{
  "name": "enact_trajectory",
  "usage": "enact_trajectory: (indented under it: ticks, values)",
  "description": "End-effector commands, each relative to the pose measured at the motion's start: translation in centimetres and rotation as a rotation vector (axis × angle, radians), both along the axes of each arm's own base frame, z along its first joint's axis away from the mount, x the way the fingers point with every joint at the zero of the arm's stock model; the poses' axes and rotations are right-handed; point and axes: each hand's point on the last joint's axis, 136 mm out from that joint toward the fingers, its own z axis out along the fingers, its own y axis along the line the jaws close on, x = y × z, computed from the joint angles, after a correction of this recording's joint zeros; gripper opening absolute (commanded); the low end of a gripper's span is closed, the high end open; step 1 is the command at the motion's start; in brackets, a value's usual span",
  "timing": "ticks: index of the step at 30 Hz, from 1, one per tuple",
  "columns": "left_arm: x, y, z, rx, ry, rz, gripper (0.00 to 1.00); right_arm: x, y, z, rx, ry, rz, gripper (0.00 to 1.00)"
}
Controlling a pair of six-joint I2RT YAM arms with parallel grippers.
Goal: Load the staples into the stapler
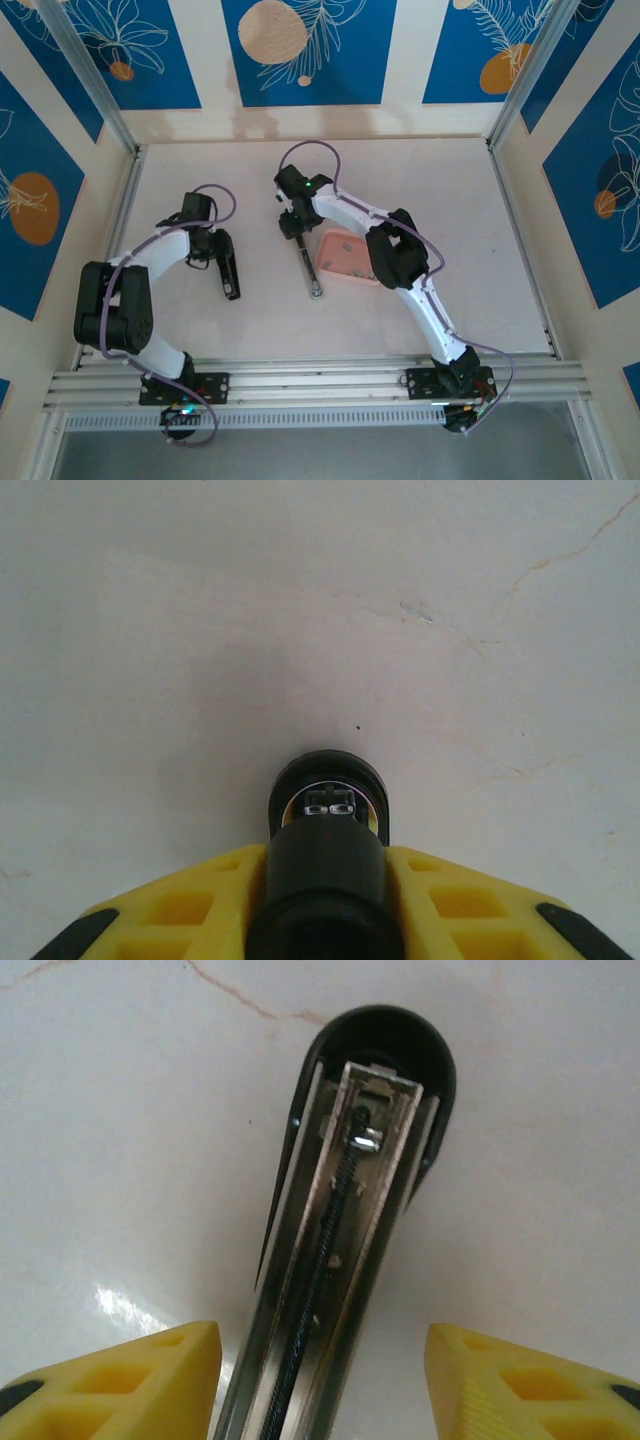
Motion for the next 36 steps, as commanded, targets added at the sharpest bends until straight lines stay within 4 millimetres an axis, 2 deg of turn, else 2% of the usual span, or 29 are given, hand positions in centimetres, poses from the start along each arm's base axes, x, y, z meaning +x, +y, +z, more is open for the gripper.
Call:
enact_trajectory:
  ticks: [1,3,7,12,15,20,27,32,36]
  values:
    - [1.2,0.2,0.6,-0.007,-0.016,0.022,0.33,-0.4,0.5,-0.8,0.017,0.052,0.012,0.53]
    - [1.3,0.2,0.3,-0.010,-0.008,0.024,0.34,-0.5,0.9,-0.8,0.034,0.061,0.012,0.49]
    - [1.2,0.1,-0.5,-0.018,0.011,0.034,0.34,-0.7,1.5,-1.1,0.064,0.080,0.016,0.35]
    - [1.2,0.0,-1.3,-0.023,0.034,0.034,0.35,-0.6,1.7,-0.8,0.075,0.073,0.018,0.29]
    - [1.2,-0.1,-1.2,-0.027,0.035,0.032,0.38,-0.6,2.2,0.3,0.102,0.048,0.030,0.24]
    - [1.3,-0.3,-0.3,-0.036,0.028,0.026,0.51,-1.2,3.2,3.2,0.171,-0.015,0.065,0.19]
    - [1.4,-0.9,2.8,-0.071,-0.039,0.000,0.69,-3.3,3.3,8.2,0.309,-0.081,0.093,0.17]
    - [1.4,-3.1,7.0,-0.181,-0.152,-0.099,0.77,-5.2,2.3,11.4,0.403,-0.142,0.104,0.14]
    - [1.0,-5.2,10.8,-0.301,-0.279,-0.182,0.79,-7.0,1.4,13.2,0.483,-0.199,0.136,0.12]
